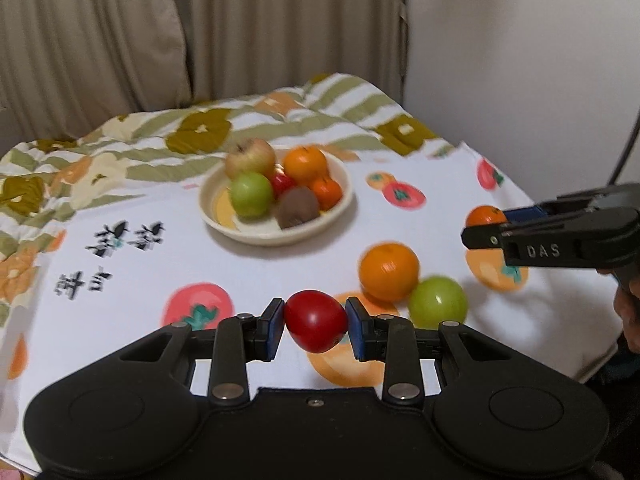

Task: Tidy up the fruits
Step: 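Carry the tomato and tangerine into the duck bowl and open both tools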

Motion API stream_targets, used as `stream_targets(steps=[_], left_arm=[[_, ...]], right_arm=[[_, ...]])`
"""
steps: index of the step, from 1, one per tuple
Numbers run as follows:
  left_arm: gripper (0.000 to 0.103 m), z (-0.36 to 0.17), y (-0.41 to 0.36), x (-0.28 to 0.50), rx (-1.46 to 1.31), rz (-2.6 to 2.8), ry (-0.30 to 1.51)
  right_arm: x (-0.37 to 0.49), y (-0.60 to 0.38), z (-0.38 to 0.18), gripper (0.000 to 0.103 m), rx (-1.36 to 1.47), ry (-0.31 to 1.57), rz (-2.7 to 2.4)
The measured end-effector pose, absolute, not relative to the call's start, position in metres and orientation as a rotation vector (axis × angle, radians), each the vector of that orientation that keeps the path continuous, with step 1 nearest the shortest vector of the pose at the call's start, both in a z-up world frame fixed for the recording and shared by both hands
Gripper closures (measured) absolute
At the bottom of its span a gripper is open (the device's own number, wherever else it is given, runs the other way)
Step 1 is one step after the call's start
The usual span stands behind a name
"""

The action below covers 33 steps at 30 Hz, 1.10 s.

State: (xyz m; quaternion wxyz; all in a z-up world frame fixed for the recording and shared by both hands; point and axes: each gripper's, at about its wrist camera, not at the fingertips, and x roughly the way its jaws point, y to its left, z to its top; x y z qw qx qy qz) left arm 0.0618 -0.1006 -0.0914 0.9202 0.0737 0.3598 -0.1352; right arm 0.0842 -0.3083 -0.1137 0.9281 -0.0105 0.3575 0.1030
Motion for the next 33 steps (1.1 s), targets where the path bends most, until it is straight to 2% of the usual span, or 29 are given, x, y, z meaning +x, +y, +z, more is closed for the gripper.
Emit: stream_targets(steps=[8,18,33], left_arm=[[0.066,-0.058,-0.076,0.082,0.14,-0.266,0.682],[0.066,-0.042,-0.041,0.132,0.166,-0.348,0.649],[0.066,-0.071,-0.005,0.247,0.248,-0.555,0.678]], right_arm=[[0.097,-0.28,-0.082,0.051,-0.037,0.688,0.25],[0.127,-0.23,-0.066,0.051,-0.029,0.676,0.221],[0.182,-0.164,-0.097,0.051,0.04,0.734,0.072]])
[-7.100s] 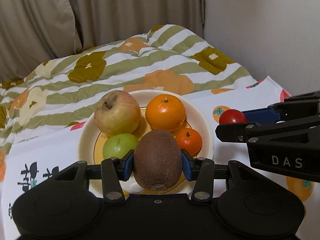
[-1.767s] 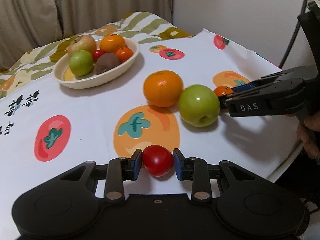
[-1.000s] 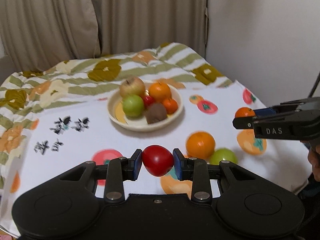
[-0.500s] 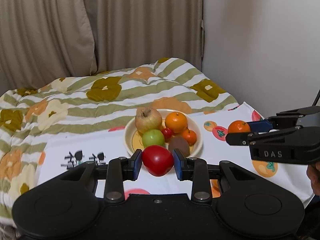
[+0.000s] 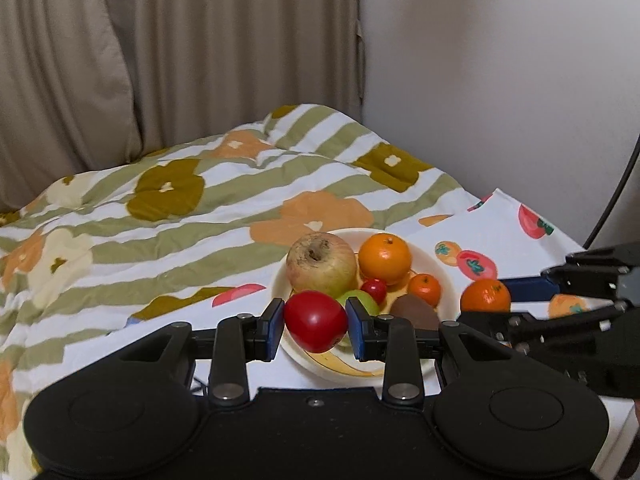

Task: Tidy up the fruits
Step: 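Carry the tomato and tangerine into the duck bowl and open both tools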

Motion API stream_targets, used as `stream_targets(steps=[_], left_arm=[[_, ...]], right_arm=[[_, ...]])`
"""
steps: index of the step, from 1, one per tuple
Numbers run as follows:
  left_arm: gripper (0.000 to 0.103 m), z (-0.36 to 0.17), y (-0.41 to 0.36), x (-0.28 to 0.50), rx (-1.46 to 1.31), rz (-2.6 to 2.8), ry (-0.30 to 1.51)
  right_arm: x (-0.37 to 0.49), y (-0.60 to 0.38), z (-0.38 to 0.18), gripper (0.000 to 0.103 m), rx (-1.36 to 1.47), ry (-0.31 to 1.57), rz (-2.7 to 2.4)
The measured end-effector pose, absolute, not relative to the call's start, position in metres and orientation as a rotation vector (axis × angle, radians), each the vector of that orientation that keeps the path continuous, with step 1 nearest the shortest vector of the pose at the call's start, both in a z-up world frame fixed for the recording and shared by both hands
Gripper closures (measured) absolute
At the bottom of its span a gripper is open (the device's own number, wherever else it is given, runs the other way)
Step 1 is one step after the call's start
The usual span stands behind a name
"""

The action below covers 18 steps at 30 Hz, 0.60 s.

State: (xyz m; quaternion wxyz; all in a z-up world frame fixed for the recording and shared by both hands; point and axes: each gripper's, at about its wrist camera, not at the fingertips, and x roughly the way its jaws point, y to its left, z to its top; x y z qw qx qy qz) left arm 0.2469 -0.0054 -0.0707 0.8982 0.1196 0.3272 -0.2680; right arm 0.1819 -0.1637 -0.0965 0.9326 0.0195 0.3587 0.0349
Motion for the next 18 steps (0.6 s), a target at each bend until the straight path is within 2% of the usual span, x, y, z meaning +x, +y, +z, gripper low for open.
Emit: stream_targets(steps=[9,18], left_arm=[[0.067,-0.107,-0.007,0.3,0.286,-0.653,0.716],[0.066,-0.131,-0.016,0.316,0.327,-0.702,0.748]], right_arm=[[0.206,-0.135,-0.123,0.051,0.073,0.762,0.003],[0.214,-0.126,-0.137,0.051,0.091,0.791,-0.033]])
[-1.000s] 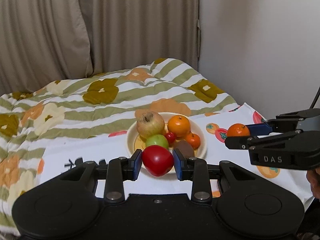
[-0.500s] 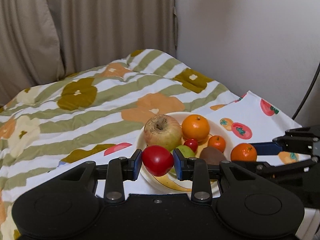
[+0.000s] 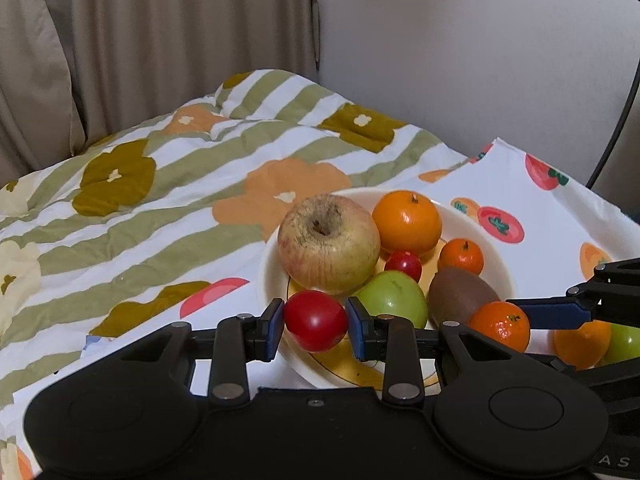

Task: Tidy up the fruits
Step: 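Carry the tomato and tangerine into the duck bowl and open both tools, then withdraw both tools from the bowl toward the orange and green apple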

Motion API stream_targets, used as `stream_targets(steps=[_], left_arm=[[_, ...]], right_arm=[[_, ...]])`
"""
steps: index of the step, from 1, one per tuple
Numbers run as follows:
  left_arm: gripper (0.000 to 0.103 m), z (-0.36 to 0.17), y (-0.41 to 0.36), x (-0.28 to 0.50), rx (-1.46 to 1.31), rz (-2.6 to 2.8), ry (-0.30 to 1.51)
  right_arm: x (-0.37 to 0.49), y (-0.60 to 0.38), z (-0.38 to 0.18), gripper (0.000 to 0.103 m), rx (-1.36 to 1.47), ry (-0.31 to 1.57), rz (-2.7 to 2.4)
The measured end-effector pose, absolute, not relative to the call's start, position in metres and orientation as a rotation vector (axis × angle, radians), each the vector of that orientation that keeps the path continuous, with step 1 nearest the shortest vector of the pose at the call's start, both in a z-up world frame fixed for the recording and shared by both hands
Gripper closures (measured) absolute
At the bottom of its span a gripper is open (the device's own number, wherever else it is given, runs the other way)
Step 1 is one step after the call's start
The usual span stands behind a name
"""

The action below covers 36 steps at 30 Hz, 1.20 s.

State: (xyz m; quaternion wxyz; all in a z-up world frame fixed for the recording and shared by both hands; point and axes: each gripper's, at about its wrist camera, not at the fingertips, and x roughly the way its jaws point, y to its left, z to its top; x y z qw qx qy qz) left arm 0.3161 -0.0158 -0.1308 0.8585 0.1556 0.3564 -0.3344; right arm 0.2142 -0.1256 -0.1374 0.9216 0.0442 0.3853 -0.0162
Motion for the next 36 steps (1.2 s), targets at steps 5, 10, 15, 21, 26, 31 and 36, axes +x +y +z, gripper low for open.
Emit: stream_targets(steps=[5,10,15,21,26,31,36], left_arm=[[0.057,-0.135,-0.013,0.316,0.338,-0.725,0.752],[0.023,-0.13,-0.005,0.312,0.325,-0.725,0.724],[0.013,-0.119,0.012,0.303,0.305,-0.688,0.715],[0.013,-0.111,0.027,0.29,0.286,-0.654,0.712],[0.013,-0.11,0.032,0.281,0.276,-0.644,0.707],[0.012,-0.11,0.04,0.278,0.242,-0.619,0.719],[0.012,-0.105,0.048,0.271,0.221,-0.594,0.72]], right_arm=[[0.216,-0.127,-0.141,0.051,0.095,0.802,-0.034],[0.214,-0.125,-0.143,0.051,0.081,0.805,-0.026],[0.215,-0.123,-0.141,0.051,0.051,0.806,-0.014],[0.219,-0.117,-0.142,0.051,0.012,0.806,0.006],[0.223,-0.117,-0.143,0.05,-0.017,0.803,0.037],[0.223,-0.116,-0.142,0.003,-0.011,0.785,0.044],[0.212,-0.117,-0.138,0.0,-0.012,0.766,0.02]])
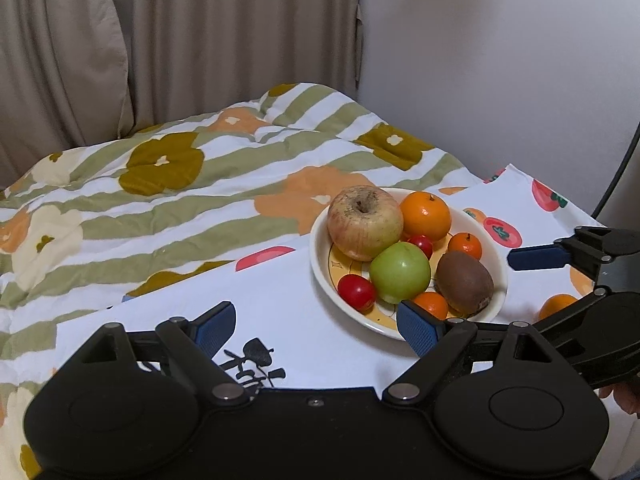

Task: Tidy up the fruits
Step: 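Withdraw both tools from the bowl toward the orange and green apple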

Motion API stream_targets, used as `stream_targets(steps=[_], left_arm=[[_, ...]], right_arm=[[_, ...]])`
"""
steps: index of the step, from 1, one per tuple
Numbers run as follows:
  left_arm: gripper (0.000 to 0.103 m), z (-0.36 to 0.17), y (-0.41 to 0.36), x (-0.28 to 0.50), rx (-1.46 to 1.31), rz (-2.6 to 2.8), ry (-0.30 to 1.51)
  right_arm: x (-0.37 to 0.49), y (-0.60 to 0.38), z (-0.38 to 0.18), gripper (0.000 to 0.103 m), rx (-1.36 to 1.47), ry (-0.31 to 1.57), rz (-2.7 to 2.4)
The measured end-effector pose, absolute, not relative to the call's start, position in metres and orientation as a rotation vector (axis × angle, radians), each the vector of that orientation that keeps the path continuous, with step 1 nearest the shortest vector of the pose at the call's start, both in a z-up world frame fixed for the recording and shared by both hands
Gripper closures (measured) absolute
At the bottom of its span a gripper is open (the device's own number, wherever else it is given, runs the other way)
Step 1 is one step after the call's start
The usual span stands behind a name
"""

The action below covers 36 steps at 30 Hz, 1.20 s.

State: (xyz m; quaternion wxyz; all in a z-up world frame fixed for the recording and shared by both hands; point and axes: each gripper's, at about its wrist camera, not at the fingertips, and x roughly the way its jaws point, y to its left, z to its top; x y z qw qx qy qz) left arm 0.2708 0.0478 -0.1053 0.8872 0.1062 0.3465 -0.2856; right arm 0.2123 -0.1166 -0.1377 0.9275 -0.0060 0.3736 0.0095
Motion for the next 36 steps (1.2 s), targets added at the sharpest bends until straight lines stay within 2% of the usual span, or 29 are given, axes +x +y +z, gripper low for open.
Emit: stream_targets(steps=[12,15,19,26,36], left_arm=[[0.012,-0.086,0.054,0.246,0.214,-0.563,0.691],[0.01,-0.079,0.054,0.238,0.214,-0.56,0.679],[0.003,-0.069,0.052,0.226,0.2,-0.547,0.667],[0.001,-0.052,0.032,0.189,0.211,-0.476,0.638],[0.001,-0.046,-0.013,0.16,0.184,-0.451,0.695]], right_arm=[[0.185,-0.119,-0.117,0.0,-0.085,0.732,-0.011],[0.174,-0.125,-0.109,0.0,-0.096,0.727,-0.023],[0.158,-0.137,-0.1,0.0,-0.087,0.732,-0.028],[0.127,-0.168,-0.088,0.0,-0.088,0.726,-0.007],[0.088,-0.238,-0.083,0.0,0.009,0.739,0.044]])
